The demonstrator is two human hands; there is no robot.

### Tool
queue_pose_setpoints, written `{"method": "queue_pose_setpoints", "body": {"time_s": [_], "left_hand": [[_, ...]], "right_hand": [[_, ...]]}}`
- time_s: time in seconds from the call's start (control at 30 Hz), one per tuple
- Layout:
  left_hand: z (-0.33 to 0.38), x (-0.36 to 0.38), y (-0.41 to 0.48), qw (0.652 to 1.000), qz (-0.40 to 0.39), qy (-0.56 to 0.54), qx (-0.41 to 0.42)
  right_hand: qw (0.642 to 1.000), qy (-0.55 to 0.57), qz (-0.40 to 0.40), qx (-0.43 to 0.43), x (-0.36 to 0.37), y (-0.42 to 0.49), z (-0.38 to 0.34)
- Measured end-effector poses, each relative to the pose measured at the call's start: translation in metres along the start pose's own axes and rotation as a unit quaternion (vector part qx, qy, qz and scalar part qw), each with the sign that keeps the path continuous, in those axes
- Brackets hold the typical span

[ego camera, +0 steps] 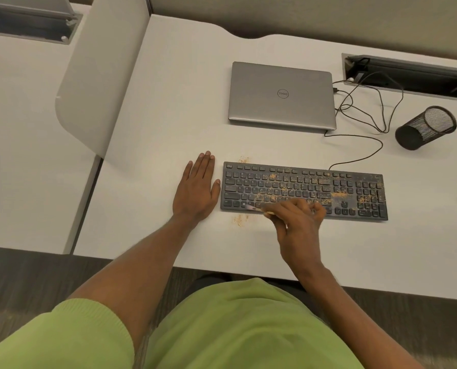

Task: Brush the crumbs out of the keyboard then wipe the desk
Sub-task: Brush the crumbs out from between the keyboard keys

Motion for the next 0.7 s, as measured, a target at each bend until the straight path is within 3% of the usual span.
{"method": "queue_pose_setpoints", "body": {"time_s": [0.2, 0.4, 0.57, 0.7], "left_hand": [[0.000, 0.000, 0.000, 1.000, 0.000, 0.002, 0.000], [0.000, 0.000, 0.001, 1.000, 0.002, 0.005, -0.004], [0.000, 0.000, 0.001, 1.000, 0.000, 0.003, -0.002], [0.000, 0.000, 0.000, 1.000, -0.001, 0.002, -0.001]], "right_hand": [[0.999, 0.005, 0.040, 0.011, -0.017, -0.006, -0.001], [1.000, 0.026, -0.003, -0.012, 0.002, -0.002, -0.014], [0.998, -0.015, 0.043, 0.047, -0.010, -0.007, 0.004], [0.990, 0.038, 0.091, 0.100, -0.012, -0.001, 0.006]]}}
Point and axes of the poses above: each hand's wrist, its own y-axis towards the middle knuckle, its own x-axis out of the palm, z = x × y, the point moved 3 cm from there along y, towards the middle knuckle, and after that the axes turned 1 degree about y, right-handed, at the moved point
